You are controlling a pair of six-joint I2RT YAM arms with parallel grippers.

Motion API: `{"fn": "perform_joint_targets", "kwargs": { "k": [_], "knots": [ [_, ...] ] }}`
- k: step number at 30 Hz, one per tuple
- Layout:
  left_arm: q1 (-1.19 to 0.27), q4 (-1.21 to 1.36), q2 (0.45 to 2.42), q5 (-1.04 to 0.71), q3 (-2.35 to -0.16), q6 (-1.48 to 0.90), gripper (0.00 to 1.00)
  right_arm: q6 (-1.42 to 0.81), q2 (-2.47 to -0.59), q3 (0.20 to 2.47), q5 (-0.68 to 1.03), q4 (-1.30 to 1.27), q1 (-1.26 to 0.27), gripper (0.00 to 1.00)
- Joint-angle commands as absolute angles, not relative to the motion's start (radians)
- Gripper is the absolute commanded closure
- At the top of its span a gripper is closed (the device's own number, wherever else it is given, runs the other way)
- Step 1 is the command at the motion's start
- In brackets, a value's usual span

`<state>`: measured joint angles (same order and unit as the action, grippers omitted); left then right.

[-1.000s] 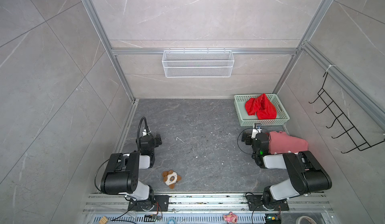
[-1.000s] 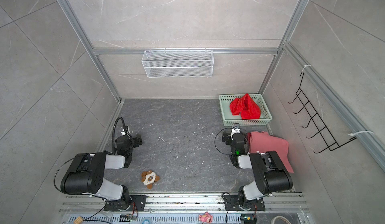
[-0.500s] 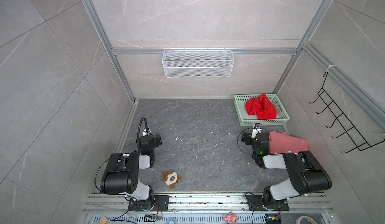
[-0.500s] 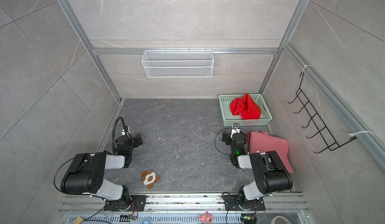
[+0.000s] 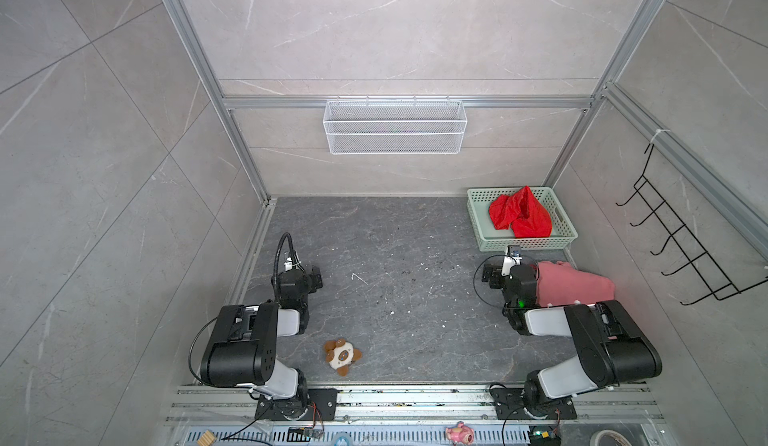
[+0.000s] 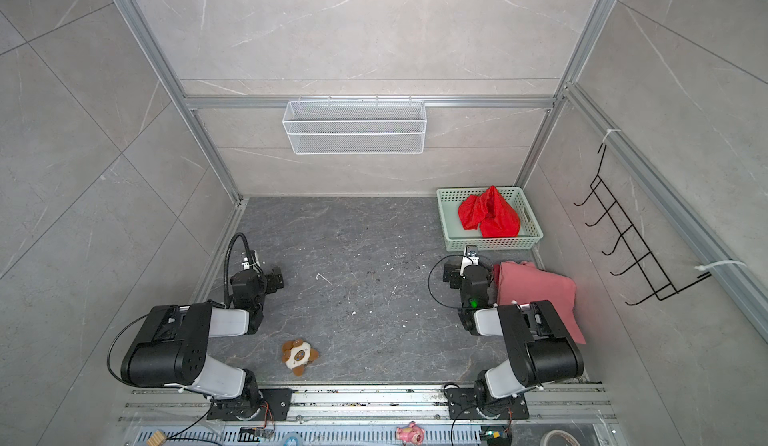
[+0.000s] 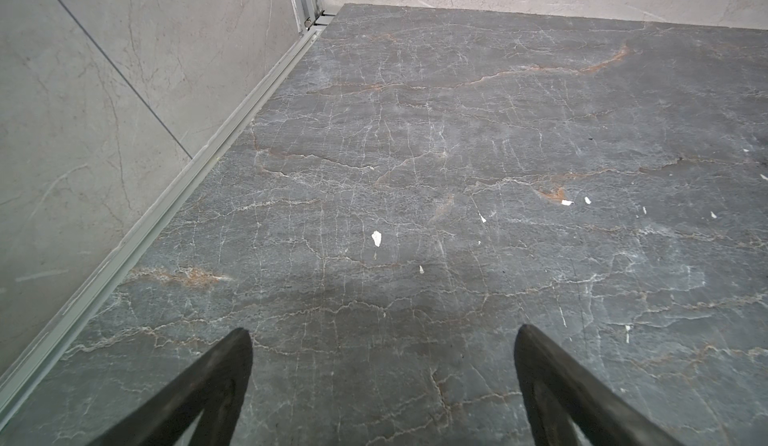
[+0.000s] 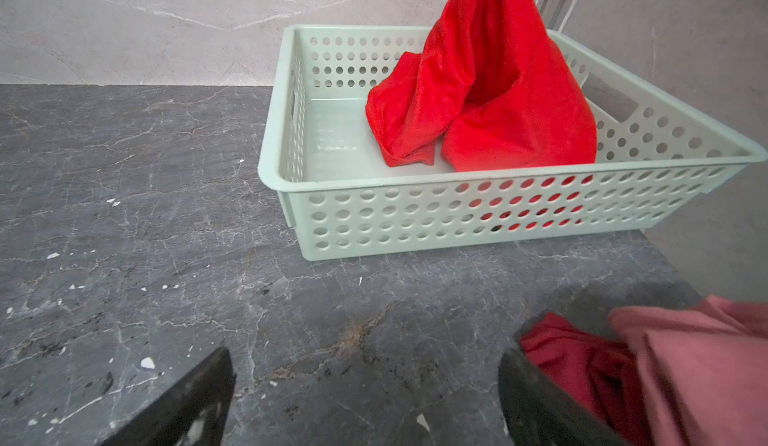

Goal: Fold and stack the t-shirts

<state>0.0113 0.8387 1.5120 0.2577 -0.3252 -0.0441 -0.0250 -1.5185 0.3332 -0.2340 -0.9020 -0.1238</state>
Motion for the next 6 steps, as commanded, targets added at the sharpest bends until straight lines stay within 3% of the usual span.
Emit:
{"fn": "perform_joint_targets", "kwargs": {
  "k": [1,6],
  "knots": [
    [0.014,0.883,1.511,0.252,-0.348,-0.042,0.00,-0.034,-1.519,0.350,-0.219,-0.897,-0.121,0.00],
    [0.015,0.886,1.508,0.253,-0.345,-0.042,0.00,-0.031,-1.515,0.347,-0.221,-0.902,-0.121,0.01]
  ]
}}
